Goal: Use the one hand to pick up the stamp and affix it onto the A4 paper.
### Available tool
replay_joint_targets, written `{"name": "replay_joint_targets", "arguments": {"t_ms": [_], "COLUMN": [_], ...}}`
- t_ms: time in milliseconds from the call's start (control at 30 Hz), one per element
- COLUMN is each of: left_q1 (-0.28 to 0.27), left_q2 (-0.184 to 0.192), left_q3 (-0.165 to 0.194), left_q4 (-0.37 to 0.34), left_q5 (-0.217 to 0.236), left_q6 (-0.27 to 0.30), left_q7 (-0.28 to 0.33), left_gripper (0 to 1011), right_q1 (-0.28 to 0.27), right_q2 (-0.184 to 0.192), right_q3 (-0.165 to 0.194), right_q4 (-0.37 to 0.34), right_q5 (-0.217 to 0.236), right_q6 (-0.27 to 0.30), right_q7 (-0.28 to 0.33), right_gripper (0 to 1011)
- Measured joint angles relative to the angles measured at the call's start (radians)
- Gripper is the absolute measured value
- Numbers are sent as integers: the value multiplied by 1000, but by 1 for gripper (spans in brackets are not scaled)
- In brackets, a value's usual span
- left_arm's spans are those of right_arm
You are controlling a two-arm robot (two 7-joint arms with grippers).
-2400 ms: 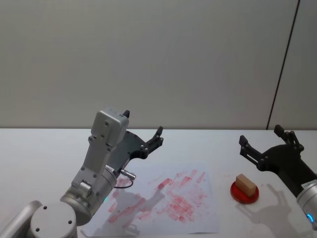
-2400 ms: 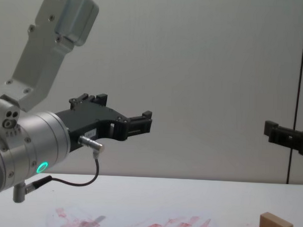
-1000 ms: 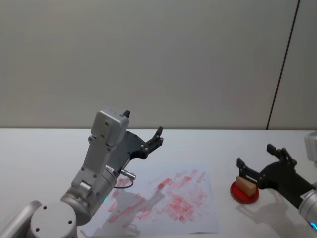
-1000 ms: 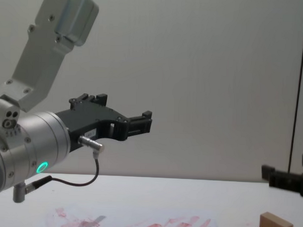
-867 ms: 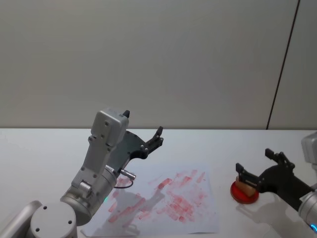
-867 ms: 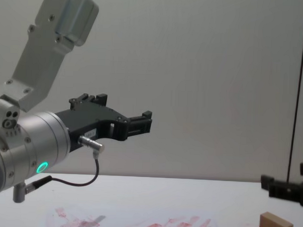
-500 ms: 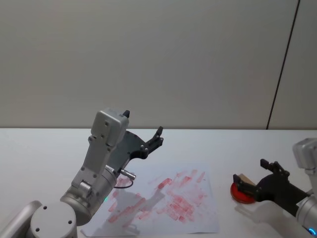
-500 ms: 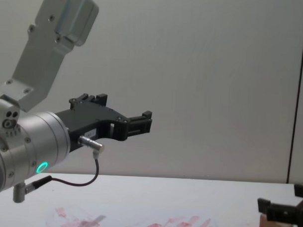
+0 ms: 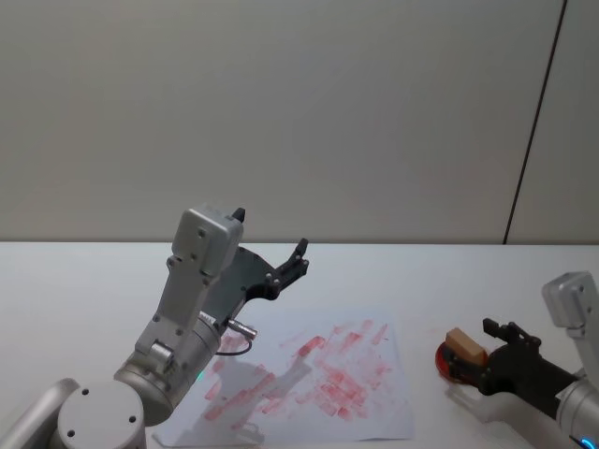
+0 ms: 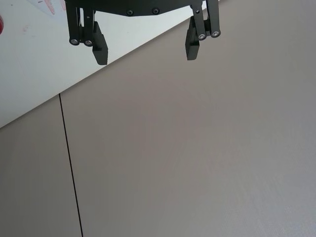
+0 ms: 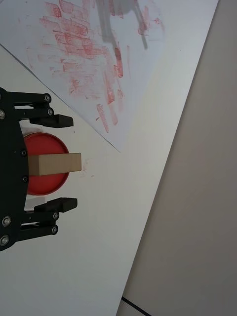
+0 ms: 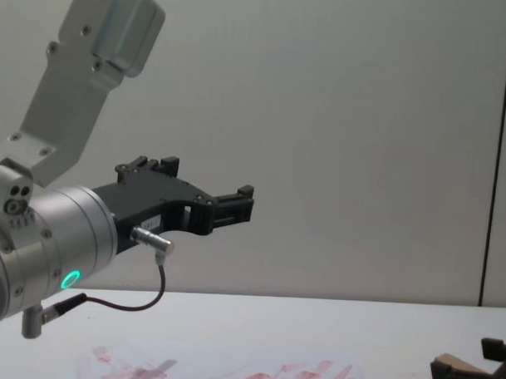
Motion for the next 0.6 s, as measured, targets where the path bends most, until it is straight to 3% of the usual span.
{"name": "replay_joint_targets", "arguments": {"t_ms": [600], "left_q1": [0], "left_q2": [0], "left_q3": [0], "left_q4": [0], "left_q5": [0], "left_q6": [0], "left_q7": [0], "left_gripper": [1003], "right_q1": [6], "right_q2": [0], "right_q3": [-5], "right_q4": [26], "right_q5": [-5], "right_q6": [9], "right_q7": [19], "right_gripper": [358]}}
